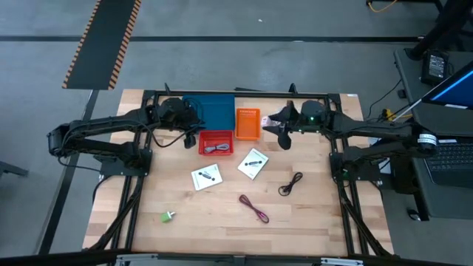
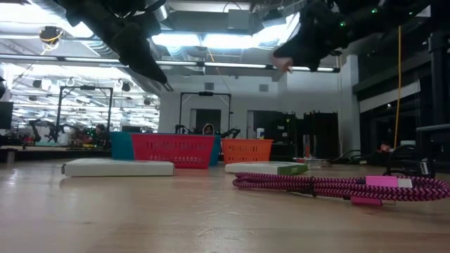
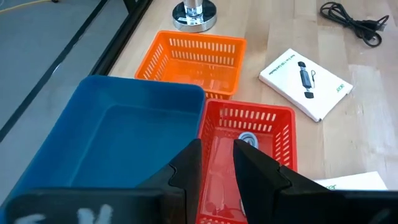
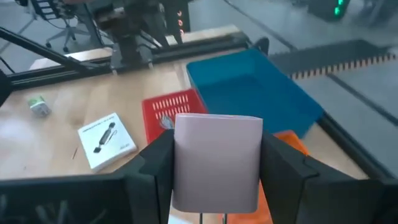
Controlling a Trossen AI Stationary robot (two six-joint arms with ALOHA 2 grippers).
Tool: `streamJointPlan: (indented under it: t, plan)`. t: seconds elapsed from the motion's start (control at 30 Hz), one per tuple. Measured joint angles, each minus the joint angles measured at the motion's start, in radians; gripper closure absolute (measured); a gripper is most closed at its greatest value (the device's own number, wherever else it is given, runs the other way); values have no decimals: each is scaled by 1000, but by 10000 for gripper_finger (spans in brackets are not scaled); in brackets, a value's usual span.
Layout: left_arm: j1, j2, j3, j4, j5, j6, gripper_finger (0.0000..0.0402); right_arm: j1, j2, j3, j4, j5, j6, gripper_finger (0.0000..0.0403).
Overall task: Pick and place items into bin
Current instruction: Put the white charger adapter into the orange bin
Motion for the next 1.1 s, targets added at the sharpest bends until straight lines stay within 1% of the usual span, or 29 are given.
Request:
streamJointPlan:
  t: [0.17,0.33,0.47,0.53,0.7,0.8,0.97,1.1]
  plan:
    - [-14,0,0,0,0,0,313,5,71,0,101,-1,-18,238]
    - [-18,0,0,0,0,-2,313,-13,159,3,107,1,50,238]
    - [-18,0,0,0,-1,-25,313,-27,264,60,99,1,55,238]
    - [-18,0,0,0,-1,-36,313,-37,325,123,51,1,42,238]
    - [-18,0,0,-1,-1,-53,313,-68,473,301,-191,43,33,238]
    - [-18,0,0,-1,-1,-52,313,-82,550,389,-296,62,29,238]
    - [-18,0,0,-2,-1,-51,313,-102,640,495,-386,62,4,238]
    - [-18,0,0,-3,-2,-51,313,-108,682,524,-408,62,3,238]
